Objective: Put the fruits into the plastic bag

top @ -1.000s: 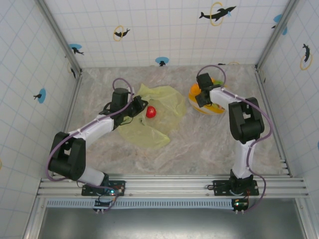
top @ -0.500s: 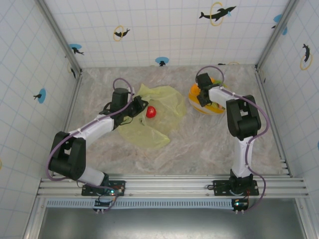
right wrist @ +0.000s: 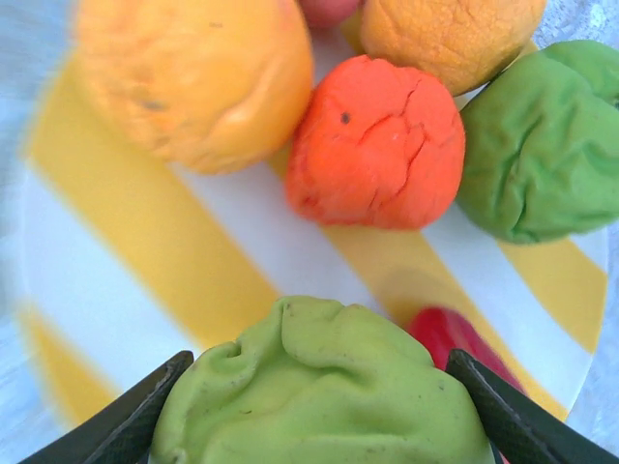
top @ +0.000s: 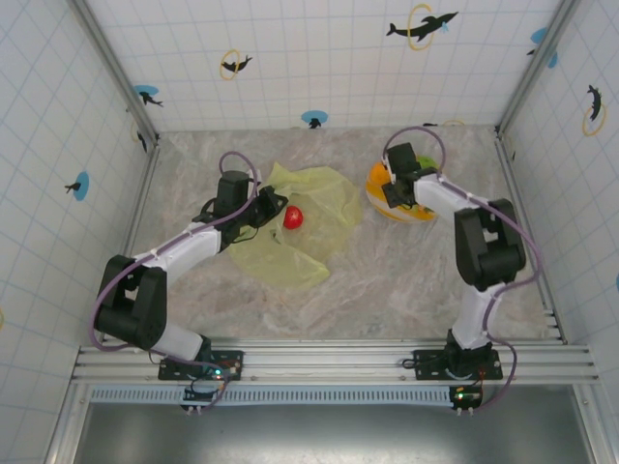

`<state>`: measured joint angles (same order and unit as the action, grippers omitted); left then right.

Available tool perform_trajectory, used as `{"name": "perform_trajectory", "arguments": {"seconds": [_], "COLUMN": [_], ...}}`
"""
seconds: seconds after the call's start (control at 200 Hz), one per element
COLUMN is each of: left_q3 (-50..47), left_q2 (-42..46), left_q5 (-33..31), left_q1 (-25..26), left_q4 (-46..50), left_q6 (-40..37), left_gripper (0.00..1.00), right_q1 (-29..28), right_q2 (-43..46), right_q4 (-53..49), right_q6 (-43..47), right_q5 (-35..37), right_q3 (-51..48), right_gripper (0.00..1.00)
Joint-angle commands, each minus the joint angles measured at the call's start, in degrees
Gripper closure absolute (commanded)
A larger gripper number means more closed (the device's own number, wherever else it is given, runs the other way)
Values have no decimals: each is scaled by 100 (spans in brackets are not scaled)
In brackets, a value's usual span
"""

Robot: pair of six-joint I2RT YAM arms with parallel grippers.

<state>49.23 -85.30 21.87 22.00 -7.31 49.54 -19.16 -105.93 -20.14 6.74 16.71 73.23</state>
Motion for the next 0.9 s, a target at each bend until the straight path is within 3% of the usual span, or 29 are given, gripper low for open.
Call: {"name": "perform_trajectory", "arguments": {"seconds": [0.0, 0.225, 0.37, 0.525, 0.896], "left_q3": [165, 158, 139, 130, 137], "left_q2": [-58, -101, -119, -116, -101], "left_q5": [75, 137, 178, 221, 262], "left_q1": [-56, -56, -55, -55, -55], "left_q4": [38, 9, -25, -42, -62], "left_q6": [12, 71, 117, 144, 161], "left_gripper": [100, 100, 100, 100, 100], "right_q1": [-114, -454, -1204, -2067, -2396], "right_q2": [993, 2918, 3482, 2925, 1013], "right_q4": [580, 1873, 2768, 2852, 3925], "right_q6": [-492, -1026, -911, -103, 250], "right_q5": [-1019, -2783, -3025, -2182, -2264], "right_q3": [-842, -3073, -3959, -3592, -2120], "right_gripper": [41, 41, 41, 41, 41]}}
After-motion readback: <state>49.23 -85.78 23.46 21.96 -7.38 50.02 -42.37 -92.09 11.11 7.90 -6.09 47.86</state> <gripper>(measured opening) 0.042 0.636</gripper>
